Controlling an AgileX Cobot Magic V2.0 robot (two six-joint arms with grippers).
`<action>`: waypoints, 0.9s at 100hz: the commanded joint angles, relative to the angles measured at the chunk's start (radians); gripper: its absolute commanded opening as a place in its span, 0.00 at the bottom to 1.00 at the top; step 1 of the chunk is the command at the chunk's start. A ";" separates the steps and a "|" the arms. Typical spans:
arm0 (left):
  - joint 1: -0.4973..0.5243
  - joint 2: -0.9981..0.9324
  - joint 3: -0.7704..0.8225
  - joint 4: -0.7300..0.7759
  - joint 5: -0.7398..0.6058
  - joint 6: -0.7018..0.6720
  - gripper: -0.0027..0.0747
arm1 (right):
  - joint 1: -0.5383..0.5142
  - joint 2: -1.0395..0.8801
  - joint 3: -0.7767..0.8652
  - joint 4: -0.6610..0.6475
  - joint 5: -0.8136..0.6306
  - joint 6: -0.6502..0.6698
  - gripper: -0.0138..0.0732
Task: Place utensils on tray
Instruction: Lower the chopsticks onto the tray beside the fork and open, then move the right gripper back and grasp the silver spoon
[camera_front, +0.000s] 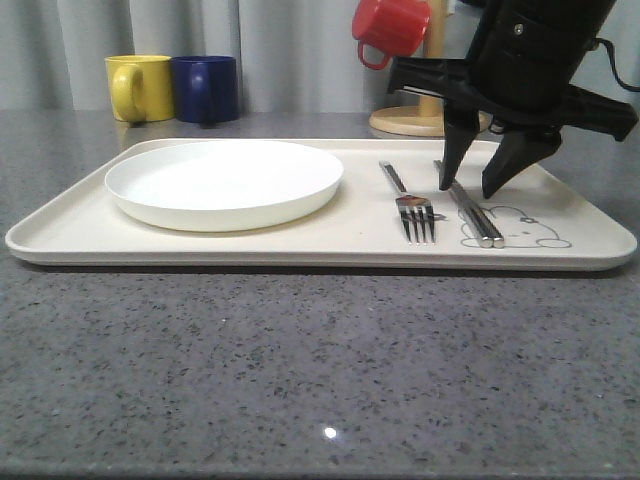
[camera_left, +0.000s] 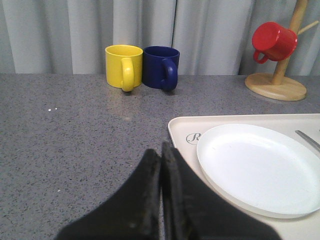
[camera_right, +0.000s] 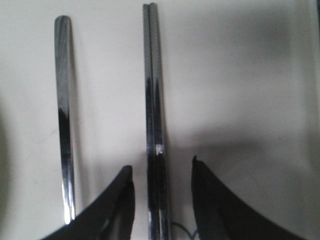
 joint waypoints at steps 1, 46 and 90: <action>-0.004 0.008 -0.025 -0.007 -0.074 0.001 0.01 | 0.000 -0.067 -0.031 -0.013 -0.036 -0.003 0.52; -0.004 0.008 -0.025 -0.007 -0.074 0.001 0.01 | -0.237 -0.261 -0.041 -0.069 0.177 -0.289 0.52; -0.004 0.008 -0.025 -0.007 -0.074 0.001 0.01 | -0.597 -0.227 -0.041 0.092 0.237 -0.634 0.52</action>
